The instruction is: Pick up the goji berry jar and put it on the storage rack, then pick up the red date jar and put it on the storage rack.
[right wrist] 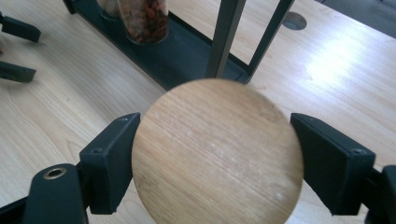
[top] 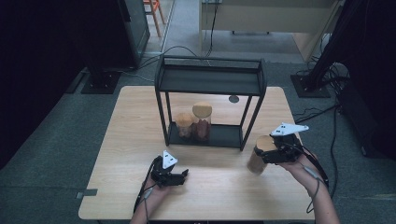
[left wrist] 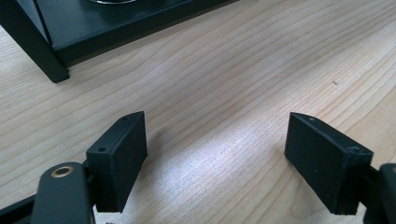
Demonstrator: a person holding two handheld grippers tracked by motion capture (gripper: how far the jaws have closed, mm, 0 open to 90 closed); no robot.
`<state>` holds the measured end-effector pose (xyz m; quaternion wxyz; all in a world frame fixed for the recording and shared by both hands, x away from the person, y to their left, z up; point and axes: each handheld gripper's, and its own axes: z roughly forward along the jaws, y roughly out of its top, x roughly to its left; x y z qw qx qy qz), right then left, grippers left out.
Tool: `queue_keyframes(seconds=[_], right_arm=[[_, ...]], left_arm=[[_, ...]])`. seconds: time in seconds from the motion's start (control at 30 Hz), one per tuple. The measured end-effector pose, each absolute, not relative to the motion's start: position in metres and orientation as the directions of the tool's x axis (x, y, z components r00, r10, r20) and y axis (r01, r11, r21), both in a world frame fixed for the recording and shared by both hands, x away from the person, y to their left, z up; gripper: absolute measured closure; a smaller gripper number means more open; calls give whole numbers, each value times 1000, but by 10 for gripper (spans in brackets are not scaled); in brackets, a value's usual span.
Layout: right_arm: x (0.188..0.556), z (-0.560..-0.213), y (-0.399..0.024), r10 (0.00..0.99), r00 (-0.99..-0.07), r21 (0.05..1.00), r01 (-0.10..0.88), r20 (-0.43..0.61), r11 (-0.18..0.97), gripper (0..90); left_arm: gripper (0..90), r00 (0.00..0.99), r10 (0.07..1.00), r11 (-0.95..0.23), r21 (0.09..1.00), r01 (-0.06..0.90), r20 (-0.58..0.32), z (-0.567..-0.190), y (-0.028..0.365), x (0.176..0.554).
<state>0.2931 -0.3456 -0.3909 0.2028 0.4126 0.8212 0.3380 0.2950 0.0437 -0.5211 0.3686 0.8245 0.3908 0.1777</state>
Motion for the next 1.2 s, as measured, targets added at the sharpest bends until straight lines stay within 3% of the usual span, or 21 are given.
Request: queue_keyframes(seconds=[1.2], right_arm=[[289, -421, -342, 833, -550, 735, 539, -62, 411, 192]], left_arm=[[215, 629, 777, -419, 748, 515, 2, -521, 43, 294]])
